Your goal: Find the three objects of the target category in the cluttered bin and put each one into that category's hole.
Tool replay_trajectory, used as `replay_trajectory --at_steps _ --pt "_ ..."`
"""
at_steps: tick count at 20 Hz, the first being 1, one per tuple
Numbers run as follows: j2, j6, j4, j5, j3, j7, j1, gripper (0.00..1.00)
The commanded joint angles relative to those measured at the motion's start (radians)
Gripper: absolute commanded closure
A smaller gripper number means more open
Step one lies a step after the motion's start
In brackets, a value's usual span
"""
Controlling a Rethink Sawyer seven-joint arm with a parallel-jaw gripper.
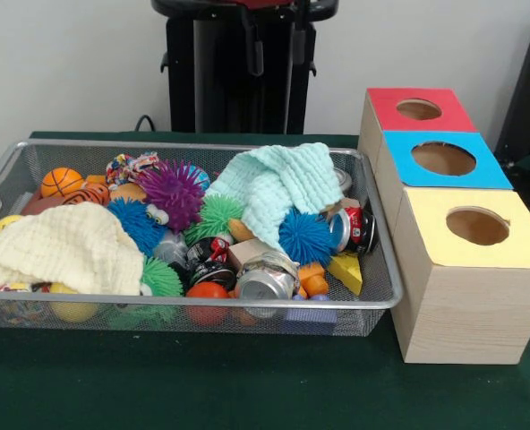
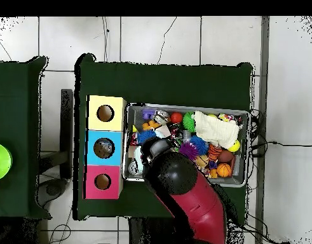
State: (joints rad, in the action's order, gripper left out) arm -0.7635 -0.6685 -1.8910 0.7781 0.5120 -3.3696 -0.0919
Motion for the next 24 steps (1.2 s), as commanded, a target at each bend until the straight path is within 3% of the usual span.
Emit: replay_trajectory --at_steps 1,7,11,18,24 --pt "-0.025 0.061 -0.169 -0.131 -0.174 0.289 0.064 0.00" --pt "0.009 0.088 -0.143 -0.240 -0.163 0.219 0.064 0.00" --pt "-0.005 0.091 -0.163 -0.307 -0.176 0.247 0.116 0.00" --pt "-0.114 0.105 -0.273 -0.431 -0.195 0.347 0.243 0.00" --pt "-0.119 0.146 -0.281 -0.528 -0.227 0.323 0.329 0.00"
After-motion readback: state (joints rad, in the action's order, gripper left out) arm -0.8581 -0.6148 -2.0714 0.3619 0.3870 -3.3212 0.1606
